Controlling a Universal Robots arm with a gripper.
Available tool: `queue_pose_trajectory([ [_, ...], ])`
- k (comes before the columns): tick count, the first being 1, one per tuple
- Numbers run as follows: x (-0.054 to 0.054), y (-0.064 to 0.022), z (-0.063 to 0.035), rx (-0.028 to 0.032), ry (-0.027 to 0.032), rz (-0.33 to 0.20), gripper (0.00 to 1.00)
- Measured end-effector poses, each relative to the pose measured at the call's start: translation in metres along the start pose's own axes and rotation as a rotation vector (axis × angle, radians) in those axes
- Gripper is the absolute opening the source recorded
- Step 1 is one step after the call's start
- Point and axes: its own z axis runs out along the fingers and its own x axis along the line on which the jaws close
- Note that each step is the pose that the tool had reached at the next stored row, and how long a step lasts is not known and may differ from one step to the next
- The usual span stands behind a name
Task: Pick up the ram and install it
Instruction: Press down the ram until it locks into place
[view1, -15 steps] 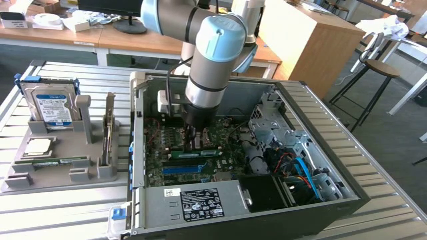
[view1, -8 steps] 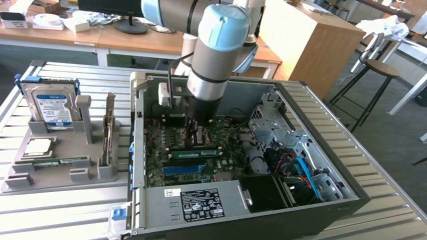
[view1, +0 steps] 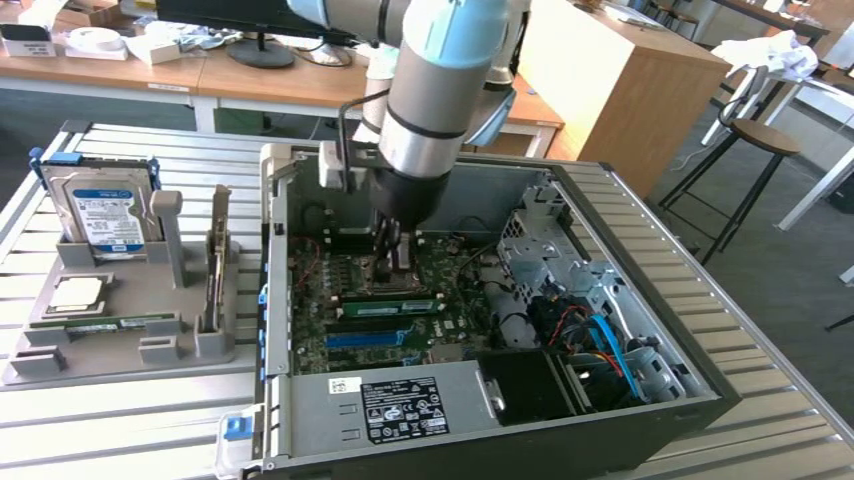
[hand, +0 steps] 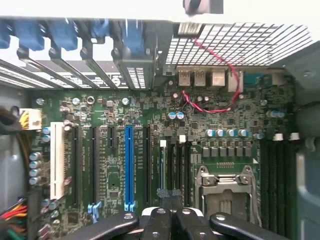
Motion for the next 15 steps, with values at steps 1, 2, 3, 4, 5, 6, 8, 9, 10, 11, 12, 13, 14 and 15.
queue_pose_trajectory([
  [1, 0.000, 0.0001, -0.0037, 0.0000, 0.0000, 0.000, 0.10],
  [2, 0.000, 0.0003, -0.0074, 0.0000, -0.0001, 0.000, 0.10],
  [3, -0.001, 0.0004, -0.0112, 0.0000, -0.0001, 0.000, 0.10],
  [4, -0.001, 0.0005, -0.0153, 0.0000, -0.0001, 0.000, 0.10],
  [5, -0.001, 0.0007, -0.0191, 0.0000, -0.0001, 0.000, 0.10],
  [6, -0.001, 0.0008, -0.0231, 0.0000, 0.0000, 0.000, 0.10],
  [8, -0.001, 0.0011, -0.0307, -0.0001, 0.0000, 0.000, 0.10],
  [9, -0.002, 0.0012, -0.0346, 0.0000, 0.0000, 0.000, 0.10],
  [10, -0.002, 0.0014, -0.0382, 0.0000, -0.0001, 0.000, 0.10],
  [11, -0.002, 0.0015, -0.0417, 0.0000, -0.0001, 0.000, 0.10],
  [12, -0.002, 0.0016, -0.0454, 0.0000, 0.0000, 0.000, 0.10],
  [13, -0.002, 0.0018, -0.0487, -0.0001, 0.0000, 0.000, 0.10],
  [14, -0.002, 0.0019, -0.0519, 0.0000, 0.0001, 0.000, 0.10],
  [15, -0.003, 0.0020, -0.0548, 0.0000, -0.0001, 0.000, 0.10],
])
